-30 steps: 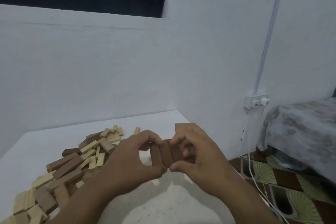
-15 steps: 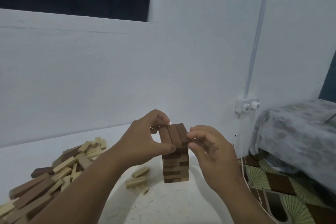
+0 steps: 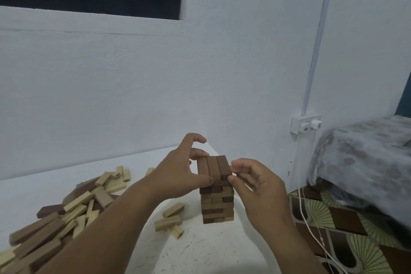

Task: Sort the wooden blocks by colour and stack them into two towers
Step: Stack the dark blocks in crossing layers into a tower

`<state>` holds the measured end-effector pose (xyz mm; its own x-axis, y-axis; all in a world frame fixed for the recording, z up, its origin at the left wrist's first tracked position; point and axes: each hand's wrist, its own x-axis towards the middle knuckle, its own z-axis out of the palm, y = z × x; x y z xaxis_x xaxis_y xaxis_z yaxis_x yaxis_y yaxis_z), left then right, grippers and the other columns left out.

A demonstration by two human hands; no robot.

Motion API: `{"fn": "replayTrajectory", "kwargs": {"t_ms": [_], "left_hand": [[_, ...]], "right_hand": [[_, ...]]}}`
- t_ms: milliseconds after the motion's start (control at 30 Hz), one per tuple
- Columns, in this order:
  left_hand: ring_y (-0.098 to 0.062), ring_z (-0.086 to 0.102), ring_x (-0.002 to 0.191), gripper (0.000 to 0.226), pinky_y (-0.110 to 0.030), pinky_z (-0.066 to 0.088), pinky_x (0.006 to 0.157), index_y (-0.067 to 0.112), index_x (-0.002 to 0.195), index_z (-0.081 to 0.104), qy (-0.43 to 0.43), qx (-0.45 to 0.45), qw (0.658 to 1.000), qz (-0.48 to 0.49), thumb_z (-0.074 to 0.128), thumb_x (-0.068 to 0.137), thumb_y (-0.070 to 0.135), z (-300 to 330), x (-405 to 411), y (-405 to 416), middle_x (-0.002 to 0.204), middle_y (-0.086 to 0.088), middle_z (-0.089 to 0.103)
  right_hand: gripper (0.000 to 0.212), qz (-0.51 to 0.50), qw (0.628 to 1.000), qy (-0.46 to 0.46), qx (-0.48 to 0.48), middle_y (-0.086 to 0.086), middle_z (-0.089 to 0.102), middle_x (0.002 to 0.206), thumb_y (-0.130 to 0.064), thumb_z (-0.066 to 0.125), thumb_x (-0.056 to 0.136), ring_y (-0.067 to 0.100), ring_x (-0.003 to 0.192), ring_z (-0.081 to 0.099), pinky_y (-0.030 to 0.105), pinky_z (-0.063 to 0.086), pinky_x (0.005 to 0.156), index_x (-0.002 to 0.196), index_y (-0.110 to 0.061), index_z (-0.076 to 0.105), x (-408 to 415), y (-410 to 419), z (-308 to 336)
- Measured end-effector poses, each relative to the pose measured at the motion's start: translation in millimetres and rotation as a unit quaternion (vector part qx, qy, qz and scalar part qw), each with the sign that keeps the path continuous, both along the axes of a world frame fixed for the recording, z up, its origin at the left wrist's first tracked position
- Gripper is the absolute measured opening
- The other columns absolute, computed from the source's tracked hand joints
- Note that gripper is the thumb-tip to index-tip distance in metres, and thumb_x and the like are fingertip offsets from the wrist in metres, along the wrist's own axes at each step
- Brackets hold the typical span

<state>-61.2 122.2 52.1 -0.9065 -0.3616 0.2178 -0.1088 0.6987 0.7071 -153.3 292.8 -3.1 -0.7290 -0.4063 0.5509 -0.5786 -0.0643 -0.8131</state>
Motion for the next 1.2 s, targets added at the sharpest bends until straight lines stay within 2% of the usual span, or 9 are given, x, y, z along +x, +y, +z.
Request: {"fn": "replayTrajectory", "kwargs": {"t_ms": [167, 400, 600, 667, 800, 867, 933, 1067, 1200], "left_hand": [[0.004, 0.05, 0.116, 0.079, -0.018, 0.039, 0.093, 0.048, 0.131, 0.03, -0.005, -0.005, 1.0, -0.004, 0.08, 0.075, 0.024, -2.8, -0.1, -3.2, 0.12, 0.021, 0.061], [-0.001, 0.049, 0.119, 0.087, -0.026, 0.038, 0.1, 0.049, 0.139, 0.024, -0.002, -0.017, 1.0, -0.004, 0.081, 0.076, 0.031, -6.4, -1.8, -3.6, 0.121, 0.023, 0.059], [0.001, 0.038, 0.128, 0.098, -0.027, 0.032, 0.105, 0.055, 0.145, 0.015, 0.004, -0.015, 1.0, -0.016, 0.082, 0.076, 0.038, -5.4, 4.8, -4.9, 0.139, 0.026, 0.047], [0.002, 0.037, 0.13, 0.093, -0.029, 0.033, 0.107, 0.056, 0.144, 0.016, 0.021, -0.015, 1.0, -0.006, 0.08, 0.078, 0.039, -3.3, 15.4, -5.5, 0.139, 0.031, 0.045], [0.008, 0.038, 0.129, 0.075, -0.022, 0.034, 0.103, 0.055, 0.139, 0.027, 0.061, -0.023, 0.997, 0.044, 0.074, 0.084, 0.033, -1.8, 57.3, -4.0, 0.132, 0.035, 0.051], [0.015, 0.04, 0.122, 0.064, -0.019, 0.036, 0.097, 0.056, 0.132, 0.034, 0.072, -0.031, 0.994, 0.079, 0.072, 0.086, 0.032, -5.1, 88.7, -4.0, 0.125, 0.039, 0.053], [0.021, 0.042, 0.116, 0.054, -0.015, 0.037, 0.095, 0.053, 0.126, 0.043, 0.073, -0.037, 0.991, 0.109, 0.071, 0.087, 0.03, -14.0, 121.5, -6.0, 0.122, 0.038, 0.056], [0.023, 0.042, 0.114, 0.038, 0.002, 0.037, 0.084, 0.048, 0.117, 0.057, 0.046, -0.055, 0.983, 0.167, 0.071, 0.087, 0.029, -35.7, 187.6, -10.4, 0.119, 0.036, 0.055], [0.017, 0.048, 0.106, 0.033, 0.001, 0.034, 0.079, 0.048, 0.097, 0.068, 0.006, -0.075, 0.977, 0.201, 0.071, 0.084, 0.018, -47.3, 244.9, -17.5, 0.108, 0.031, 0.059]], "right_hand": [[0.03, -0.019, 1.0, 0.01, 0.016, -0.034, 0.068, 0.095, -0.014, 0.075, 0.085, -0.01, 0.096, 0.064, 0.001, 0.046, 0.074, 0.096, -0.039, 0.065, 0.8, 1.6, -0.2], [0.027, -0.036, 0.998, 0.03, 0.032, -0.036, 0.066, 0.096, -0.016, 0.075, 0.085, -0.01, 0.1, 0.063, 0.0, 0.045, 0.079, 0.098, -0.038, 0.067, -1.9, 3.4, -1.4], [0.024, -0.04, 0.999, 0.026, 0.021, -0.028, 0.069, 0.1, -0.017, 0.076, 0.084, -0.007, 0.105, 0.062, 0.004, 0.047, 0.088, 0.096, -0.036, 0.069, -2.1, 6.9, -0.9], [0.024, -0.048, 0.998, 0.043, 0.007, -0.029, 0.069, 0.098, -0.015, 0.075, 0.084, -0.006, 0.104, 0.063, 0.005, 0.047, 0.089, 0.094, -0.036, 0.069, 3.3, 6.8, 3.7], [0.03, -0.047, 0.989, 0.142, -0.009, -0.031, 0.065, 0.093, -0.006, 0.074, 0.084, -0.01, 0.097, 0.061, -0.001, 0.043, 0.076, 0.089, -0.035, 0.067, 31.1, -1.8, 15.9], [0.029, -0.014, 0.985, 0.174, -0.015, -0.03, 0.064, 0.091, -0.004, 0.074, 0.083, -0.009, 0.092, 0.062, 0.004, 0.048, 0.073, 0.09, -0.032, 0.067, 51.3, -12.1, 17.0], [0.025, 0.029, 0.983, 0.18, -0.008, -0.029, 0.066, 0.093, -0.004, 0.074, 0.083, -0.006, 0.093, 0.064, 0.009, 0.05, 0.079, 0.092, -0.026, 0.072, 71.4, -24.6, 11.7], [0.022, 0.122, 0.978, 0.155, 0.066, -0.035, 0.062, 0.095, -0.011, 0.074, 0.085, -0.012, 0.1, 0.059, -0.001, 0.039, 0.084, 0.094, -0.031, 0.071, 112.8, -47.1, -4.0], [0.018, 0.196, 0.953, 0.155, 0.169, -0.03, 0.064, 0.104, -0.026, 0.069, 0.089, -0.01, 0.106, 0.056, 0.004, 0.039, 0.09, 0.103, -0.036, 0.069, 151.7, -63.6, -19.1]]}}
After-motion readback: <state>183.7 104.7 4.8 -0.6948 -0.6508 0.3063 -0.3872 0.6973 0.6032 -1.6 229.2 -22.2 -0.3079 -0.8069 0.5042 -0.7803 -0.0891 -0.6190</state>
